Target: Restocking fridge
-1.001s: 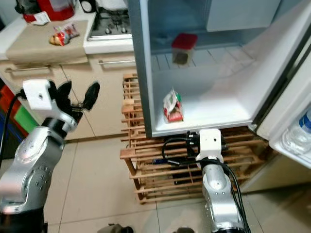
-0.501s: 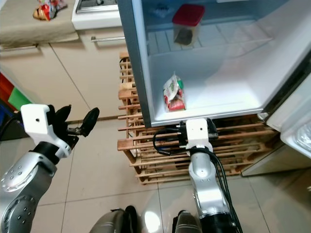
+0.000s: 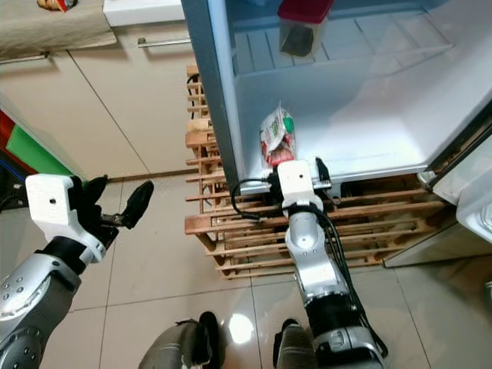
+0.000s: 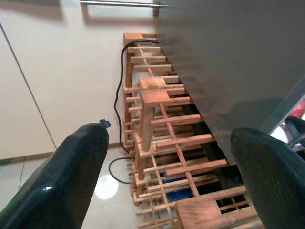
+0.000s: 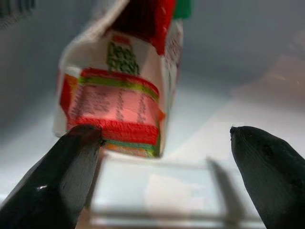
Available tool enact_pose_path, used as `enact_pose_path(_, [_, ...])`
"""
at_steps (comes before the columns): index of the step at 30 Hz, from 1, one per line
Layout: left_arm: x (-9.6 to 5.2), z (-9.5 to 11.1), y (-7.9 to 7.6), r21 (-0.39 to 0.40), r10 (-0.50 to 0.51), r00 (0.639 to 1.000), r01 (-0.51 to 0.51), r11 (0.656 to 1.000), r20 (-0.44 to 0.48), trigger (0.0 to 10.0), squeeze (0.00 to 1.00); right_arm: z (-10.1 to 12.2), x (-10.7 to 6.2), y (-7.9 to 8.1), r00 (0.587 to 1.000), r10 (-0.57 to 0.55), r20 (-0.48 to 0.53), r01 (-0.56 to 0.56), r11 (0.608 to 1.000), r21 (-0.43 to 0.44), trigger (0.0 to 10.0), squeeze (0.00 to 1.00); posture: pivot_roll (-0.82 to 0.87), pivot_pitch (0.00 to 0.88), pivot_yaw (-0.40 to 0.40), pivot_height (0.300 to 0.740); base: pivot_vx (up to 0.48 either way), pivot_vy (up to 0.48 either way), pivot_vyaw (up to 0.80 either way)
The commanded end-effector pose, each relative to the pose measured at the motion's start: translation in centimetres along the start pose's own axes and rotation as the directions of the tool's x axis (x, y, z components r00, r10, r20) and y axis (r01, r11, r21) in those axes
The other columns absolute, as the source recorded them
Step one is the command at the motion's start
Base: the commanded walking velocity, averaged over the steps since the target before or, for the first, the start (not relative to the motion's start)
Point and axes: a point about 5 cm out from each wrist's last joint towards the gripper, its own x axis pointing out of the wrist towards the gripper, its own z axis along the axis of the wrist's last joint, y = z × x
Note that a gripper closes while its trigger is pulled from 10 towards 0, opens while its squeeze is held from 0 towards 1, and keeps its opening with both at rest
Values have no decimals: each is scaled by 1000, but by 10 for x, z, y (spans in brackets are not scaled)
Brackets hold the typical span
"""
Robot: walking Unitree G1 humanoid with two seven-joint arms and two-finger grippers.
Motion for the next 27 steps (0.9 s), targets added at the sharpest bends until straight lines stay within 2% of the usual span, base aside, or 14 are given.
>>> enact_pose_path(1, [-5, 0, 1, 6, 19, 1000, -19, 1000, -8, 10000, 0, 1, 3, 6, 999, 37, 18, -36, 999, -32, 10000, 0, 86, 277, 94, 740, 0, 0, 0])
enact_pose_path(6, [-7, 0, 0, 3, 25, 1000, -25, 1000, -11, 10000, 0, 8, 13, 5, 998, 47, 47, -44, 998, -54, 10000, 0, 94, 279, 90, 740, 0, 0, 0])
enact_pose_path(13, [-7, -1, -1, 0, 33, 999, -33, 999, -15, 10000, 0, 19, 30, -3, 994, 39, 106, -22, 987, -156, 10000, 0, 100, 272, 86, 740, 0, 0, 0])
enact_pose_path(15, [-5, -1, -2, -3, 32, 999, -32, 999, -14, 10000, 0, 18, 34, -10, 993, 28, 113, -3, 976, -216, 10000, 0, 93, 266, 85, 740, 0, 0, 0])
enact_pose_path(21, [-2, -4, -3, -14, 29, 999, -29, 999, -15, 10000, 0, 13, 35, -24, 992, 8, 128, 34, 945, -324, 10000, 0, 77, 257, 81, 740, 0, 0, 0])
enact_pose_path(27, [0, -4, -6, -25, 24, 1000, -24, 999, -12, 10000, 0, 7, 29, -31, 991, 9, 135, 39, 936, -349, 10000, 0, 66, 250, 77, 740, 0, 0, 0])
